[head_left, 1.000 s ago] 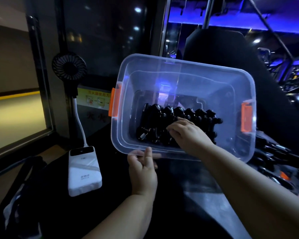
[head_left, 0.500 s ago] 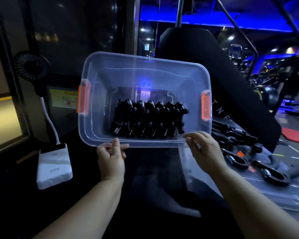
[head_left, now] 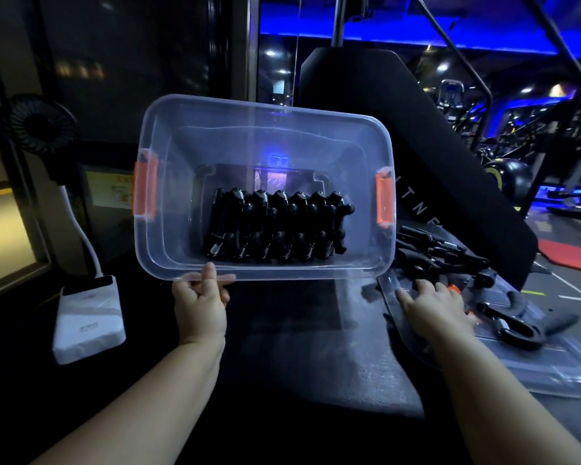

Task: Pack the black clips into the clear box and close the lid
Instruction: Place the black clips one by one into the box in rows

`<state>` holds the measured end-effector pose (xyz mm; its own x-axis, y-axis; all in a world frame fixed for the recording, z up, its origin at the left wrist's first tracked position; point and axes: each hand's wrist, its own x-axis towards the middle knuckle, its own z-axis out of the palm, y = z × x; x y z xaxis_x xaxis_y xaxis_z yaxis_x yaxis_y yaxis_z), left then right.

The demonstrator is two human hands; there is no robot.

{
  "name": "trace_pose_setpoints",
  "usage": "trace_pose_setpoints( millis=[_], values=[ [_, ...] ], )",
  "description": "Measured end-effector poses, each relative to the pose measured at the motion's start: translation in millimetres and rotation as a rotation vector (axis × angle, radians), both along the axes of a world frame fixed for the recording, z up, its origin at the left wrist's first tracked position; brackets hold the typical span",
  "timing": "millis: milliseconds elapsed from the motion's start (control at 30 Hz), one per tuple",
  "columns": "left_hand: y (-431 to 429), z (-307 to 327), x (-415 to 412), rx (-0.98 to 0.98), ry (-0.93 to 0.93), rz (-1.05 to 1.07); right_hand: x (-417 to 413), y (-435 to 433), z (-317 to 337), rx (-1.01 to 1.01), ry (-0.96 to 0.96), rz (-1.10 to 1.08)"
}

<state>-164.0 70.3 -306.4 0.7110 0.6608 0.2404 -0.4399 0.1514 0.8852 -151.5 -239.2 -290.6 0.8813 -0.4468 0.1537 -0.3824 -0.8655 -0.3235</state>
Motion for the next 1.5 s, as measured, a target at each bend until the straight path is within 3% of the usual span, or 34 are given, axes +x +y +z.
trace_pose_setpoints(
  millis=[200, 467, 667, 867, 1267, 1500],
  values=[
    [0, 0, -2, -0.001, 0.009, -0.002, 1, 1, 1, 0.014, 0.104, -0.05],
    [-1, 2, -4, -0.011, 0.014, -0.006, 2, 1, 4, -0.087, 0.09, -0.08],
    [-2, 2, -4, -0.016, 0.011, -0.005, 3, 4, 7, -0.005, 0.148, -0.101],
    [-2, 2, -3, -0.011, -0.001, -0.004, -3, 7, 6, -0.087, 0.038, -0.117],
    [-1, 3, -4, 0.018, 0.041, 0.005, -10, 7, 10, -0.22, 0.079, -0.142],
    [0, 2, -2, 0.018, 0.042, 0.009, -18, 15, 11, -0.243, -0.001, -0.096]
  ],
)
